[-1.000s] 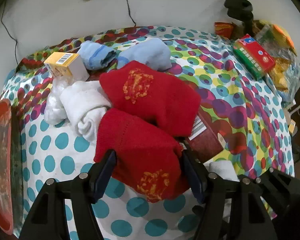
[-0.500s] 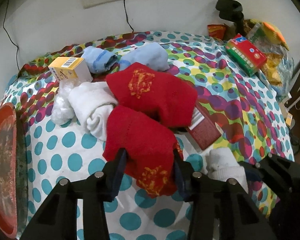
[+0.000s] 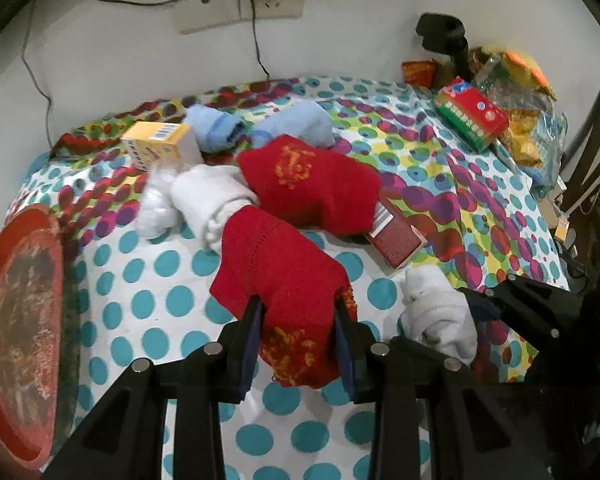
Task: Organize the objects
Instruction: 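Carry the red sock with the left gripper onto the red tray and release, then lift the held white sock with the right gripper, then carry the white sock with the right gripper onto the red tray and release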
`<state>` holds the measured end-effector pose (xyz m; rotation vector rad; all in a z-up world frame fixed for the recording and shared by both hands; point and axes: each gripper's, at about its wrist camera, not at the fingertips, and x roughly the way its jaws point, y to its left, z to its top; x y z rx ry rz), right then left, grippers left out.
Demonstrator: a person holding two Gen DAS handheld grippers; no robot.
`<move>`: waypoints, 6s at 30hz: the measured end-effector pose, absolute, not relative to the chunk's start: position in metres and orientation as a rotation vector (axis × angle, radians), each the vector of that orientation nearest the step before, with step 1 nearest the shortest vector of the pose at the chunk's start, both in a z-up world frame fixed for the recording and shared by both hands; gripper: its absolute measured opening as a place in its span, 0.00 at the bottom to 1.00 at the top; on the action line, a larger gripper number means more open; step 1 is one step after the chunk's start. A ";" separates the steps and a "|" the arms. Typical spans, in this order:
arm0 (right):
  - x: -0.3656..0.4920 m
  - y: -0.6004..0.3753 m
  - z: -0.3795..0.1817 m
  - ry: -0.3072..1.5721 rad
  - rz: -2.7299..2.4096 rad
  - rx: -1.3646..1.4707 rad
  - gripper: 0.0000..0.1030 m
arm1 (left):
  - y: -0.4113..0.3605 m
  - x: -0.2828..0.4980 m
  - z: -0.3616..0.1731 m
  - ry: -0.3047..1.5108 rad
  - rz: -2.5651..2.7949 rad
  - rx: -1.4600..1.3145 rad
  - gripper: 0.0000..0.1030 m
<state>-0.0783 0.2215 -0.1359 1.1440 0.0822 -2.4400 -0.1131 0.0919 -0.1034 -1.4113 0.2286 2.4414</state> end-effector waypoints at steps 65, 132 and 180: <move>-0.079 0.208 -0.137 0.229 -2.495 1.159 0.52 | -0.273 -0.212 -0.108 0.089 2.804 -1.676 0.34; -0.081 0.190 -0.130 0.236 -2.540 1.428 0.48 | -0.275 -0.120 -0.055 -0.281 2.972 -1.657 0.48; -0.140 -0.117 -0.048 0.452 -2.147 1.074 0.31 | -0.375 -0.070 -0.029 -0.489 3.066 -1.786 0.48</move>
